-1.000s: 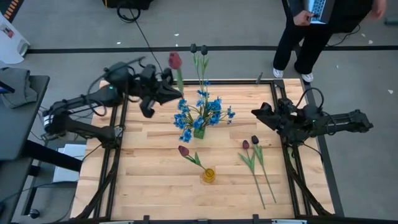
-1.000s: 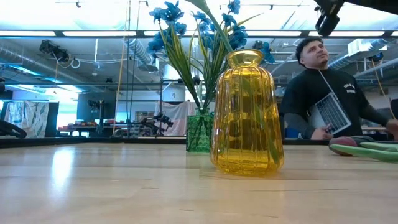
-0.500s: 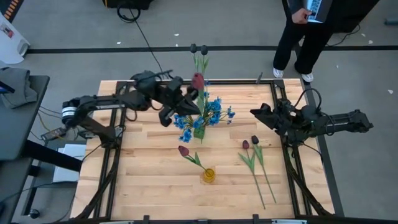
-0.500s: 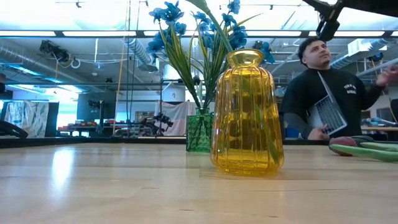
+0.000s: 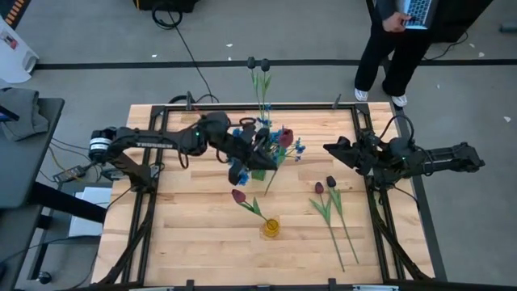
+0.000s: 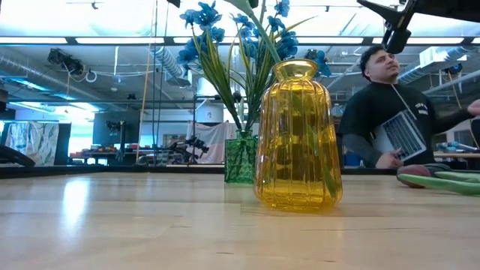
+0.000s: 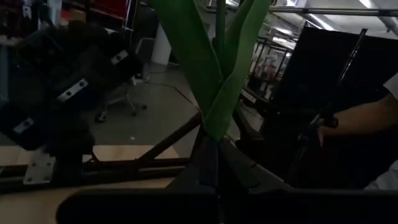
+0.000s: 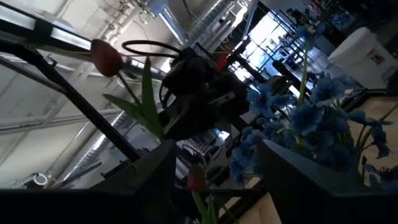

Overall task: Sort flowers into vase by color
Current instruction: Put the top red tulip into the yellow vase

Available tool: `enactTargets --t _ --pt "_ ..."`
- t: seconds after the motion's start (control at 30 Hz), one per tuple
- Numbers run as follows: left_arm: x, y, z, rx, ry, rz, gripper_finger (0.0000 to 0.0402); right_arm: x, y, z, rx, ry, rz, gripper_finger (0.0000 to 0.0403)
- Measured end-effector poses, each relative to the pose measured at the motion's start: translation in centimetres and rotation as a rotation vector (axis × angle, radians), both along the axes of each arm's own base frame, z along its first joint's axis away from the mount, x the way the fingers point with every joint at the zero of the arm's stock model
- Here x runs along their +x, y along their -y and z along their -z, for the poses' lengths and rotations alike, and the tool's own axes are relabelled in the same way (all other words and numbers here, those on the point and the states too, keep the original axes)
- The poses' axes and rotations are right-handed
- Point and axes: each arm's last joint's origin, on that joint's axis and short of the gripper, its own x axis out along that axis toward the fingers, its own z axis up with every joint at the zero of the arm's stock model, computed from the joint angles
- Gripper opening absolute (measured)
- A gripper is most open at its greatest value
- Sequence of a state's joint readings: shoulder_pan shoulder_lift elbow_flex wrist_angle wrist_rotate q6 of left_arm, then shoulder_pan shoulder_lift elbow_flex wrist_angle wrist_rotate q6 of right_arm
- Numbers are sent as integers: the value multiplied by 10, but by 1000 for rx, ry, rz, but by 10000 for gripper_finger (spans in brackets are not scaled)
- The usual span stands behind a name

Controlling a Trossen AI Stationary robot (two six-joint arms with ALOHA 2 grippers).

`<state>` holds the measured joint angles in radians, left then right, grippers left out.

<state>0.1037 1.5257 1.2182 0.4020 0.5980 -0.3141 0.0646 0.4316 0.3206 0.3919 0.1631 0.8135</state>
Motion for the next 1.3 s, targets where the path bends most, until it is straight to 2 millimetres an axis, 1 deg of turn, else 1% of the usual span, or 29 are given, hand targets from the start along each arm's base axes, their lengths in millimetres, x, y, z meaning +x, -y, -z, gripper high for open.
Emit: enactTargets --t 0.2,0.4,0.57,0.7,0.77,0.9,1.07,1.17,1.3 --pt "2 17 4 33 -22 -34 1 0 0 1 -2 -15 0 240" --pt "4 33 8 77 -55 -157 0 1 0 5 -5 -51 -4 240" --pt "4 44 5 90 -90 -226 0 1 0 6 -8 -60 -6 240" --pt "4 53 -3 72 -71 -255 0 2 0 6 -12 -65 -9 240" --pt "3 58 -4 70 -70 -275 0 2 -1 7 -15 -76 -21 240" --pt "3 67 -1 30 -111 -320 0 2 -1 9 -12 -100 -37 240" --pt "2 73 1 26 -129 -399 0 3 -2 11 -17 -112 -55 240" --pt "4 76 2 -5 -124 -436 0 3 -2 11 -21 -111 -61 240" --pt "14 85 12 -45 -116 -425 0 3 -2 10 -26 -111 -69 240"
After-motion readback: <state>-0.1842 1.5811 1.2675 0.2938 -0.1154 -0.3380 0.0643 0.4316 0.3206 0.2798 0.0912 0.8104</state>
